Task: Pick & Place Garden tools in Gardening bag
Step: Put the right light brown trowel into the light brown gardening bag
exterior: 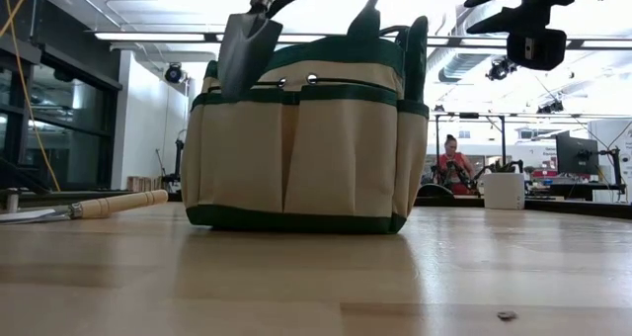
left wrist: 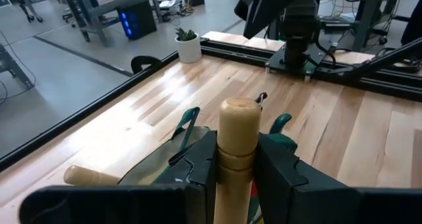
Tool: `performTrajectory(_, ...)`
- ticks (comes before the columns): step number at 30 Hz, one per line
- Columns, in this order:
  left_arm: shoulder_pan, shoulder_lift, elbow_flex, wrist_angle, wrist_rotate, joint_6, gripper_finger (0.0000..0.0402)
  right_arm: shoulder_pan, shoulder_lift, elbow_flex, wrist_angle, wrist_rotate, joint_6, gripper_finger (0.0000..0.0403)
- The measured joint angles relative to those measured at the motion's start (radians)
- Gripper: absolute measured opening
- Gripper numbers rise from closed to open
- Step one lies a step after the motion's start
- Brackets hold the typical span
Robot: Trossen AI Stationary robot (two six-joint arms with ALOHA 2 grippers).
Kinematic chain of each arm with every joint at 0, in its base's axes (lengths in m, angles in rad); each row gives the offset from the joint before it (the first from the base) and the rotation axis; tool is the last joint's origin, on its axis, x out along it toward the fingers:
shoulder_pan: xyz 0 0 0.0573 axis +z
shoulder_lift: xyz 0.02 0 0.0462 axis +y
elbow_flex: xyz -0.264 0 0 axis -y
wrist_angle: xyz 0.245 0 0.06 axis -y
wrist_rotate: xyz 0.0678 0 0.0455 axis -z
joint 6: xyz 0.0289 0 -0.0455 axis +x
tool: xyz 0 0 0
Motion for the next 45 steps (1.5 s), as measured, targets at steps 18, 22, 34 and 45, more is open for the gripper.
performTrajectory(18,0.000,0.000,-0.001,0.059,-0.011,0.019,0.0066,0.000,0.000,0.000,0.000,0.000,-0.011,0.0121)
performTrajectory(22,0.000,0.000,-0.001,0.071,-0.013,0.019,0.0066,0.000,0.000,0.000,0.000,0.000,-0.011,0.0121)
performTrajectory(34,0.009,0.000,-0.001,0.070,-0.012,0.042,0.0066,0.000,0.000,0.000,0.000,0.000,-0.018,0.0121)
performTrajectory(45,0.046,0.000,-0.001,0.094,0.017,0.062,0.0066,0.000,0.000,-0.001,-0.001,-0.002,-0.018,0.0121)
